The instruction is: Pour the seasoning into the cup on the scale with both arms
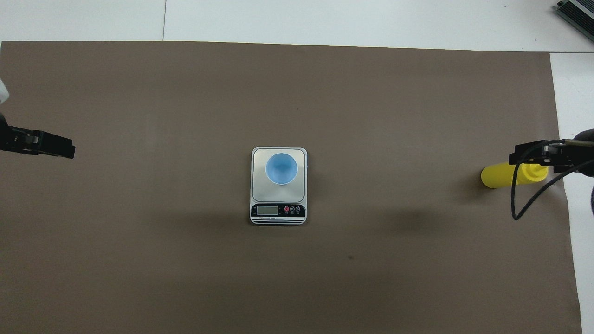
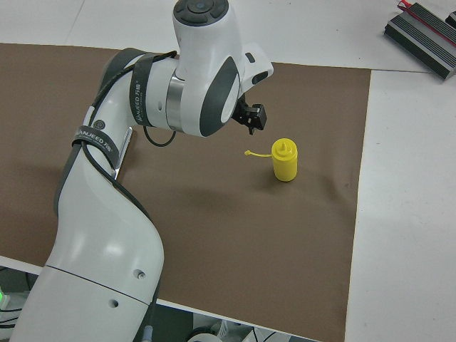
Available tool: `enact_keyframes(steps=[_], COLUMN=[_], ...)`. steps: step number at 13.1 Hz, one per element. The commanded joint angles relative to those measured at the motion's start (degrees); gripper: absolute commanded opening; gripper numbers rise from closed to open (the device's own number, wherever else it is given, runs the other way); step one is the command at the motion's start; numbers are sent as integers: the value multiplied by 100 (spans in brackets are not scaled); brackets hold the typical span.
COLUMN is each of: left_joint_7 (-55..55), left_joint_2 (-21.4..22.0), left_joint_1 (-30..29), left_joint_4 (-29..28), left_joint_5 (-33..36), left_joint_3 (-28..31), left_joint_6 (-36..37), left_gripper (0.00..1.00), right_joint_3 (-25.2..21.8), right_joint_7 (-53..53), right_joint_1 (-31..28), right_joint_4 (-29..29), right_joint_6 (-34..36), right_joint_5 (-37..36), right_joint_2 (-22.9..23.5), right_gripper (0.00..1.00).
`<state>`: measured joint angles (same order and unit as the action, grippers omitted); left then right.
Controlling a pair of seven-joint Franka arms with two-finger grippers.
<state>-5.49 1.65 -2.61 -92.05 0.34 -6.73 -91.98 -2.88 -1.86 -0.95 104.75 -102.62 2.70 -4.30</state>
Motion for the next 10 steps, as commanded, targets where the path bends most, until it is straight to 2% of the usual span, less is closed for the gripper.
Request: enact_keyframes(steps=[1, 3, 10], left_joint_7=[48, 39, 39], left_joint_2=[160, 152, 152], left_joint_1=[-73, -73, -73], left_joint_4=[-182, -182, -182], left_joint_5=[-69, -69, -69], left_joint_3=[-30, -30, -30], left_joint_6=[-118, -109, -109], left_gripper=[100, 100, 100], right_joint_3=[-29, -29, 77], right_joint_7=[-304, -657, -667], right_joint_1=[304, 551, 622], right_joint_4=[-139, -139, -121], right_joint_6=[189, 268, 242], right_joint_5=[-277, -392, -296], right_joint_2=[-18, -35, -53], right_gripper=[100, 100, 100])
